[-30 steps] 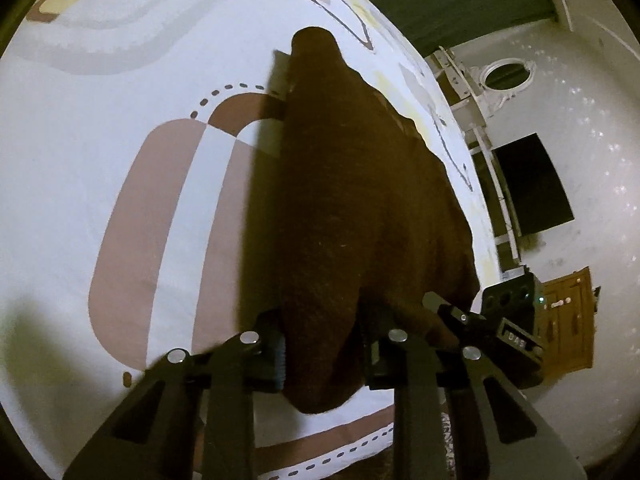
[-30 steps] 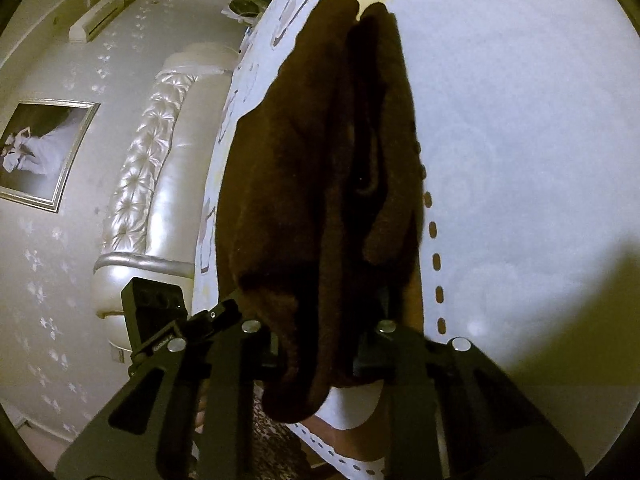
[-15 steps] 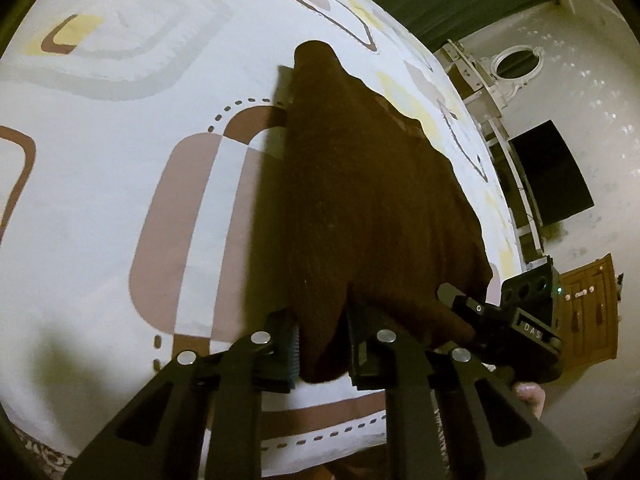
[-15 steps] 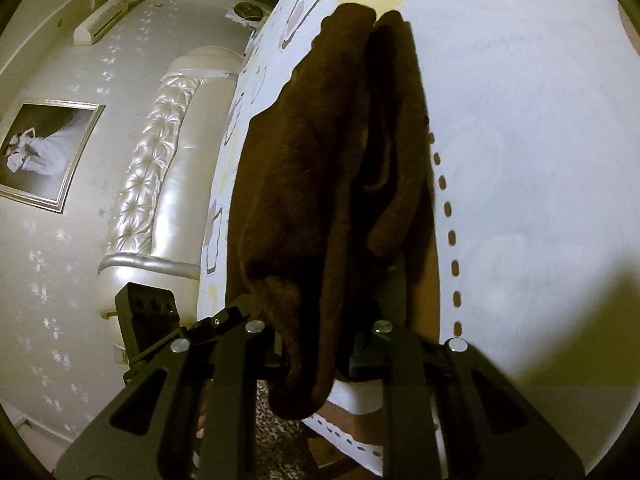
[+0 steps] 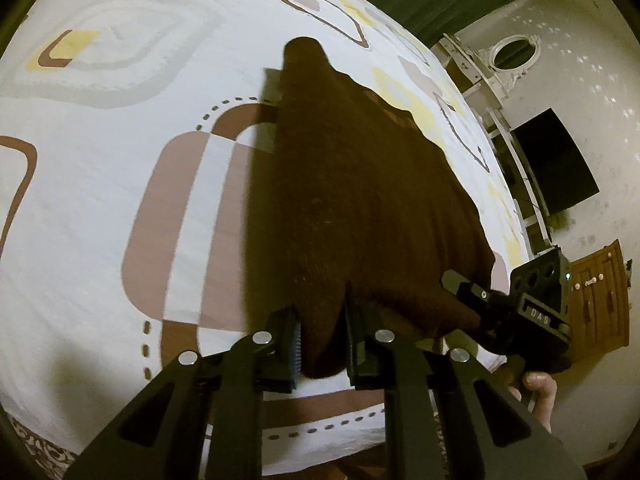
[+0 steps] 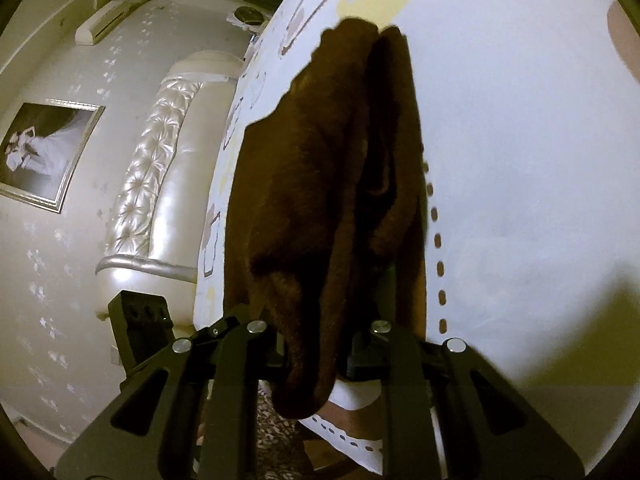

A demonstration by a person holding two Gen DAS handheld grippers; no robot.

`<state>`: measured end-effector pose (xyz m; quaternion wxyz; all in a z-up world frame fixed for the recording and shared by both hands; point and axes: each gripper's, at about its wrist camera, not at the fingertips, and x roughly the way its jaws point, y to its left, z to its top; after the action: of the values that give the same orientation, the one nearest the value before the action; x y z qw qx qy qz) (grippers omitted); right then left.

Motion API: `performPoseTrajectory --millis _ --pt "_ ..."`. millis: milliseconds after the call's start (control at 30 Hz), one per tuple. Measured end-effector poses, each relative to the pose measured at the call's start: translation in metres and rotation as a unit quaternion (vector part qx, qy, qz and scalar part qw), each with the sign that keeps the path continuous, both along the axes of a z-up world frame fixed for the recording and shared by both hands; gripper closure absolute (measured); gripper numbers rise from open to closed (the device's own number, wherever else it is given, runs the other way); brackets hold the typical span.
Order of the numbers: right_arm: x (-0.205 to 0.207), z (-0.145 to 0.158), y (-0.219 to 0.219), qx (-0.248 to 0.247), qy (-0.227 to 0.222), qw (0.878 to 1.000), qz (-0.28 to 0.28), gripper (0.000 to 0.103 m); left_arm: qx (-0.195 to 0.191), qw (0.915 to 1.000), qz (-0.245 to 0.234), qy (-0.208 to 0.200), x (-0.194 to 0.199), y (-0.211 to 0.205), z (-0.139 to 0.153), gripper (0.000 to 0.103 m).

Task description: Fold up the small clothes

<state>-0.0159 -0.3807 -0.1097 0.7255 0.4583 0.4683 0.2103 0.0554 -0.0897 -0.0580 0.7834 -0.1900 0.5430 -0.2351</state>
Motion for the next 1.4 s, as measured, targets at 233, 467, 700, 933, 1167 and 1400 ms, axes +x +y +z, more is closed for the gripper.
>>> performPoseTrajectory --millis 233,467,700,933,1167,1400 --pt "-0.001 -0.010 -0.003 0.001 0.011 1.000 -0.004 0.086 0.016 0.9998 -0.006 -0.007 -0.004 -0.009 -0.003 0.086" --pt "-0.001 -0.016 -0.001 0.015 0.010 1.000 -0.002 0.086 0.009 0.9999 -0.005 -0.003 -0.004 -0.008 -0.006 0.086" --pt "-0.002 -0.008 -0.017 0.038 0.000 0.999 0.002 0.052 -0.034 0.9989 -0.020 -0.027 -0.005 0.007 -0.001 0.070" --pt "0.026 0.008 -0.046 0.015 -0.024 0.999 -0.024 0.032 -0.061 0.9949 -0.044 -0.067 0.022 0.018 0.016 0.042" --pt "0.091 -0.007 -0.056 0.044 -0.021 0.997 -0.054 0.032 0.002 0.9965 -0.052 -0.065 0.084 -0.013 0.002 0.037" --pt "0.144 -0.012 -0.040 0.023 -0.016 1.000 0.004 0.046 0.003 0.9981 -0.041 -0.046 0.130 -0.022 -0.017 0.036"
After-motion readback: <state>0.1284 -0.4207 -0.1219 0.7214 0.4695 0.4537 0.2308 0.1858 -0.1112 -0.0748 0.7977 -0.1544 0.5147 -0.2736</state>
